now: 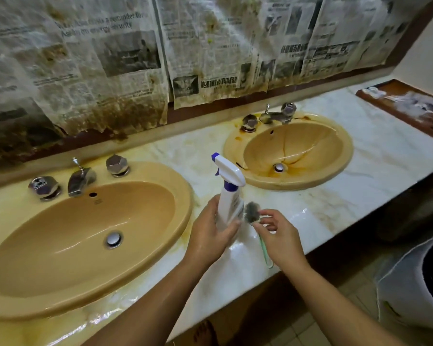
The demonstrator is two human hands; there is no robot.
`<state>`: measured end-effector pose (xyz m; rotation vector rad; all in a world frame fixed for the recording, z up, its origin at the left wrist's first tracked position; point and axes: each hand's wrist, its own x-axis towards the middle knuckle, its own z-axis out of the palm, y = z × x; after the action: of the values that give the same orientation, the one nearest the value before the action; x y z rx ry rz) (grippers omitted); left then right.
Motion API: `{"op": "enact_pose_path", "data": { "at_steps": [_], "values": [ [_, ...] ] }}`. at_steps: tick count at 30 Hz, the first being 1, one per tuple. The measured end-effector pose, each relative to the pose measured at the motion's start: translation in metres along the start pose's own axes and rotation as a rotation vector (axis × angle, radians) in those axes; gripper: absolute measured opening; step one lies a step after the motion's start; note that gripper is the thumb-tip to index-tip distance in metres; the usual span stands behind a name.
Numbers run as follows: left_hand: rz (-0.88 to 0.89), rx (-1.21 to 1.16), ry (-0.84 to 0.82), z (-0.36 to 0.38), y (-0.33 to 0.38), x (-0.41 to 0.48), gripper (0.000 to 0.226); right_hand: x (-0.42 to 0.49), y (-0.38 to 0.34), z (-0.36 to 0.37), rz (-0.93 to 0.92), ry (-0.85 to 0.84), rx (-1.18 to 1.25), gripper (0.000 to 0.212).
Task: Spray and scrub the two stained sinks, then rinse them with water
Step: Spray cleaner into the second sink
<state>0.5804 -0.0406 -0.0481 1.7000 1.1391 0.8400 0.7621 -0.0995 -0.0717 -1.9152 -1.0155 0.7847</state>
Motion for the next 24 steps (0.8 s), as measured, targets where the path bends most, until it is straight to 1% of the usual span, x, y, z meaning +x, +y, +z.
{"op": "enact_pose_path", "data": {
  "at_steps": [3, 7, 14, 17, 21, 24],
  "values": [
    [-0.033, 0.007, 0.024, 0.013, -0.003, 0.018, 0.045, 0.027, 0.007, -0.006, -0.015, -0.035, -0.017, 0.024],
    [-0.087, 0.052, 0.103, 0.033, -0.009, 0.028, 0.054, 0.063, 0.019, -0.011, -0.053, -0.130, -0.044, 0.023],
    [-0.260, 0.073, 0.321, 0.081, 0.012, 0.028, 0.059, 0.112, 0.042, -0.028, -0.161, -0.406, -0.043, 0.026],
    [-0.355, 0.038, 0.360, 0.101, 0.020, 0.020, 0.057, 0.125, 0.047, -0.034, -0.217, -0.521, -0.074, 0.028],
    [-0.476, 0.083, 0.428, 0.119, 0.025, 0.011, 0.058, 0.137, 0.045, -0.045, -0.284, -0.660, -0.121, 0.030],
    [-0.512, 0.084, 0.468, 0.129, 0.028, 0.006, 0.058, 0.137, 0.047, -0.052, -0.327, -0.704, -0.137, 0.033]
  ]
}}
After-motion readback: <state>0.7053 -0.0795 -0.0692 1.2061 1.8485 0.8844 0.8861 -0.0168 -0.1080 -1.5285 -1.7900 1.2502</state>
